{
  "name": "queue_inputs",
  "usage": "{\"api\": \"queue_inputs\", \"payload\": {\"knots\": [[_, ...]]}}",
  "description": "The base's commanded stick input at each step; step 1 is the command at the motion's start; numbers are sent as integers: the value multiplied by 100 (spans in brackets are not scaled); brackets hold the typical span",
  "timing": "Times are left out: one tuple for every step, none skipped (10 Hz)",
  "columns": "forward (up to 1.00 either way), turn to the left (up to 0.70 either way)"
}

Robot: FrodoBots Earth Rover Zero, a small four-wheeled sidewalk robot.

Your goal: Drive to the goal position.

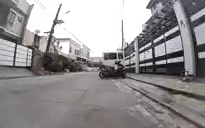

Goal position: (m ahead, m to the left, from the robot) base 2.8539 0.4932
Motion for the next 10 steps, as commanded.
{"api": "queue_inputs", "payload": {"knots": [[100, 0], [100, 0], [100, 0], [100, 3], [100, 20], [100, 40], [100, 40], [100, 28], [100, 15], [100, 6]]}}
